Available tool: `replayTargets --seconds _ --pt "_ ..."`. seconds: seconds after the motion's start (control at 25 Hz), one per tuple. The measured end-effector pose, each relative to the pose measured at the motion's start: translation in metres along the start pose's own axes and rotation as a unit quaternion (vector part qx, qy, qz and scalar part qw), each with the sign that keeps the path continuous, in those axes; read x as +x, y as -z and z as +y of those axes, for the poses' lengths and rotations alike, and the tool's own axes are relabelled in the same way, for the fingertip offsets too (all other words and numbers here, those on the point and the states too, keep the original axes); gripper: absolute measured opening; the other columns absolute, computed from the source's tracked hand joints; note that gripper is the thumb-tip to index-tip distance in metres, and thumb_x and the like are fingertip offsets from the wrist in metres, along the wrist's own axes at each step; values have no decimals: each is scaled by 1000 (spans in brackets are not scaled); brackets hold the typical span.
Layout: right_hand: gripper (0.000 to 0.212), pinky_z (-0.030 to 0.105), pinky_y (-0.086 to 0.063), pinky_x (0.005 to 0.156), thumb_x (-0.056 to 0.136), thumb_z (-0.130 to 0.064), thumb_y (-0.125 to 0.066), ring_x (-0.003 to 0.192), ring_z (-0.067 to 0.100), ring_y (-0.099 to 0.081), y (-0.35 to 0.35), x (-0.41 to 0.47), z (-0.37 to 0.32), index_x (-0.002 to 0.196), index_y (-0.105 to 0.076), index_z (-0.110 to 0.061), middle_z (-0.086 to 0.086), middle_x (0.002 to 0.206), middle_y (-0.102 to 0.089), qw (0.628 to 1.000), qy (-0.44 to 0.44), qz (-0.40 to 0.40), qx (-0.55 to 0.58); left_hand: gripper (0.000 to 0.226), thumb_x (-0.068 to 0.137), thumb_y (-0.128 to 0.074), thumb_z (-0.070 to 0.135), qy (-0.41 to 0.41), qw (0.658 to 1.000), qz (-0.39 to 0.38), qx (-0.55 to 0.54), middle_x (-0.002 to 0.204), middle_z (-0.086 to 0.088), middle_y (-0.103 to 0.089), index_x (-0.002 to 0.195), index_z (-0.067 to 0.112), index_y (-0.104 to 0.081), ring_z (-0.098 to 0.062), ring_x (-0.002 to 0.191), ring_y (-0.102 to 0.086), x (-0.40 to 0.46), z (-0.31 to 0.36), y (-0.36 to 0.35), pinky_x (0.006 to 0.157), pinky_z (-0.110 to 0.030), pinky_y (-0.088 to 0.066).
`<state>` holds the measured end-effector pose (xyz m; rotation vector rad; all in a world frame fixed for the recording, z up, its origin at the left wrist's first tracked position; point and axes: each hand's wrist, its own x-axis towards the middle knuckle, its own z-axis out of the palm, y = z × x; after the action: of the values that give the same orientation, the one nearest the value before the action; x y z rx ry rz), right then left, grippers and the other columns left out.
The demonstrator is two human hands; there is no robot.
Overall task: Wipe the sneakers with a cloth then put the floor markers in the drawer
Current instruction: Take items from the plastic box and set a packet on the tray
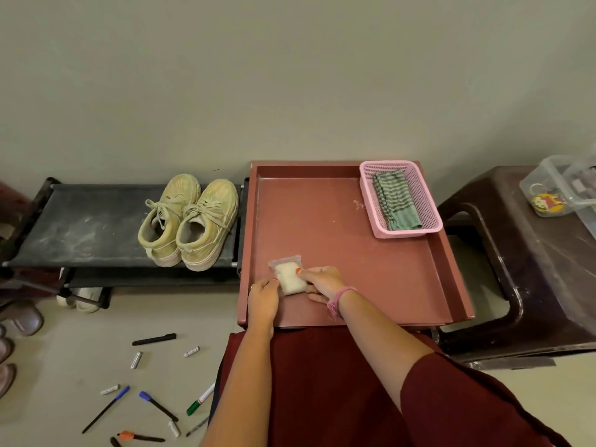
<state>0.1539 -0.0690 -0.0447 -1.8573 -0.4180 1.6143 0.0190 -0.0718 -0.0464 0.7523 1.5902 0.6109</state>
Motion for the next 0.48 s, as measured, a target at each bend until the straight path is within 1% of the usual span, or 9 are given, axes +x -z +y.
replayTargets --seconds 0.08,0.12,0.2,0.28,0.36,0.48 --pt "12 22 -54 67 85 -20 -69 62 4 -57 -4 -2 0 93 -65 -13 0 76 -61 1000 -8 -16 -11 25 91 -52 16 21 999 -11 -42 73 -5 -49 67 18 -47 -21 78 -46 3 -1 1 71 -31 -39" --pt "11 22 -55 70 85 -18 -69 62 3 -58 -5 -3 1 94 -66 -13 -1 76 -62 1000 -11 -27 -10 25 92 -54 16 30 997 -17 -65 76 -6 -52 67 17 -51 -21 80 -50 2 0 2 73 -31 -42" --pt "17 24 -56 77 84 -16 -70 66 2 -62 -3 -7 0 100 -66 -13 -2 79 -66 998 -13 -52 21 16 95 -55 10 42 992 -33 -119 83 -6 -64 81 12 -62 -16 81 -60 -2 2 2 71 -24 -51" --pt "27 26 -55 83 82 -12 -71 76 6 -66 3 -15 -2 108 -65 -9 3 89 -70 994 -7 -73 78 9 94 -57 4 38 979 -59 -192 90 -9 -70 96 4 -65 -15 84 -67 -12 7 5 70 -20 -57" --pt "31 26 -54 84 82 -5 -70 88 13 -66 13 -28 -6 112 -63 -6 8 98 -69 986 10 -93 139 10 93 -59 1 30 964 -70 -256 96 -10 -71 101 2 -65 -14 88 -68 -22 10 9 72 -18 -58" --pt "34 25 -55 84 81 5 -66 93 17 -65 33 -54 -8 114 -61 -2 11 101 -69 971 37 -120 202 10 92 -61 3 18 953 -73 -294 101 -10 -70 101 3 -64 -13 93 -67 -43 15 12 75 -18 -57"
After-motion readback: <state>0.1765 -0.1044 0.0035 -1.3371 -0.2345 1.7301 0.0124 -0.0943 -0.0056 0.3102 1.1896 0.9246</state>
